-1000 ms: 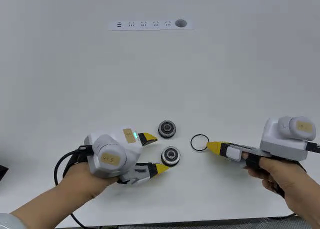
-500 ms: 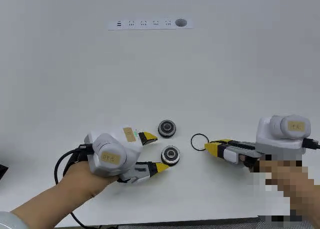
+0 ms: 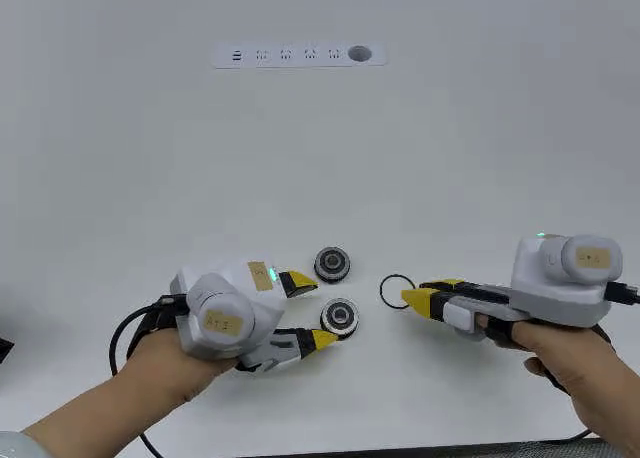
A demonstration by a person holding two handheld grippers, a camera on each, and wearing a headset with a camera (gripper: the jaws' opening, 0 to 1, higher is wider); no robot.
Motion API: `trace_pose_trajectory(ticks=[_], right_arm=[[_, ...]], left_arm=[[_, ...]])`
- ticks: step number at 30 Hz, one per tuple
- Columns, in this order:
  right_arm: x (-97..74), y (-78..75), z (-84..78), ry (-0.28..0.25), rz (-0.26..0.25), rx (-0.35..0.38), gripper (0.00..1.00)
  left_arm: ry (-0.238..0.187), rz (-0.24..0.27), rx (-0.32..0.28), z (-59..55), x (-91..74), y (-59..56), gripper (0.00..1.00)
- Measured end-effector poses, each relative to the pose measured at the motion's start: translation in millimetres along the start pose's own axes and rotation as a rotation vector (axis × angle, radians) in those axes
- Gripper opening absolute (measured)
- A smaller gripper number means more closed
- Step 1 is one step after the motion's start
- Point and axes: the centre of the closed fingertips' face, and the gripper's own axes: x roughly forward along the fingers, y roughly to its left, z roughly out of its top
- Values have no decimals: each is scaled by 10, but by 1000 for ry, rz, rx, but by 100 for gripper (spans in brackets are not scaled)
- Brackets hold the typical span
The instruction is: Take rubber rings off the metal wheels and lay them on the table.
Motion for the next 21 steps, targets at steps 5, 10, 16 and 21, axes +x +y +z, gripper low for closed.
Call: trace_pose_trajectory(ticks=[5,10,16,21], right_arm=[[23,15,-25,6,13,0,22],[52,65,-29,10,29,-1,22],[101,139,-33,11,51,0,22],[136,200,-63,21,70,0,22]], left_arm=[[2,-10,3,25,17,-37,31],[3,-15,7,60,52,-68,29],[11,-25,18,80,85,-91,26],[24,-32,29,73,107,-109,23]])
